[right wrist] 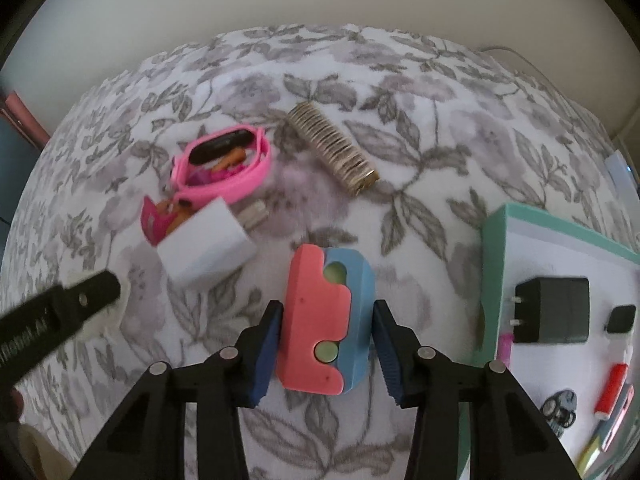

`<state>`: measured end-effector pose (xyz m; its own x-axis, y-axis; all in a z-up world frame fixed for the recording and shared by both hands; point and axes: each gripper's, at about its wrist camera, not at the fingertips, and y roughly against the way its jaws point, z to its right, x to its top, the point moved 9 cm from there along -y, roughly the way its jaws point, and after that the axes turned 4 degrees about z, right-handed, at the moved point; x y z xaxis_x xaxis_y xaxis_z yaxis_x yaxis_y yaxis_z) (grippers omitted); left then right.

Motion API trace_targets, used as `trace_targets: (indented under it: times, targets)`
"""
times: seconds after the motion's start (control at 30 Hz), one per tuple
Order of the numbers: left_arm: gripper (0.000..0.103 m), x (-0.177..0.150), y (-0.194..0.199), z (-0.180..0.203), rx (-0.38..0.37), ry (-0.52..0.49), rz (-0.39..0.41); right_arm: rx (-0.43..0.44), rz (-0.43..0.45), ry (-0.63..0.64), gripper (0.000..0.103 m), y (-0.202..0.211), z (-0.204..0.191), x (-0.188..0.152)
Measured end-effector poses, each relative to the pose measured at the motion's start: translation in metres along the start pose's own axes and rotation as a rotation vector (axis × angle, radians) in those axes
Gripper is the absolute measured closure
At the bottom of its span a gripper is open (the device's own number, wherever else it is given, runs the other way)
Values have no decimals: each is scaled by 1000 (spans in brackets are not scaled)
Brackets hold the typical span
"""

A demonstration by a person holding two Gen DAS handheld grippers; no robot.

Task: Organize rigid objects
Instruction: 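Carry the white frame and pink-blue folding toy into the tray and release both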

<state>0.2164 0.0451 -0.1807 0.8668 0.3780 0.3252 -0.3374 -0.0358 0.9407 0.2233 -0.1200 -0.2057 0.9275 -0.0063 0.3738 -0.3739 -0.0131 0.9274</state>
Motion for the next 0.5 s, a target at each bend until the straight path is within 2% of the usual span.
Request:
trace_targets:
  times: [0.27,0.5]
  targets:
    - [44,-3,12,12,7,-46,22,-5,-31,19,56,12,2,-29]
    - [44,-6,24,22,-1,-82,46,64,-55,-65,56,26,13,-45]
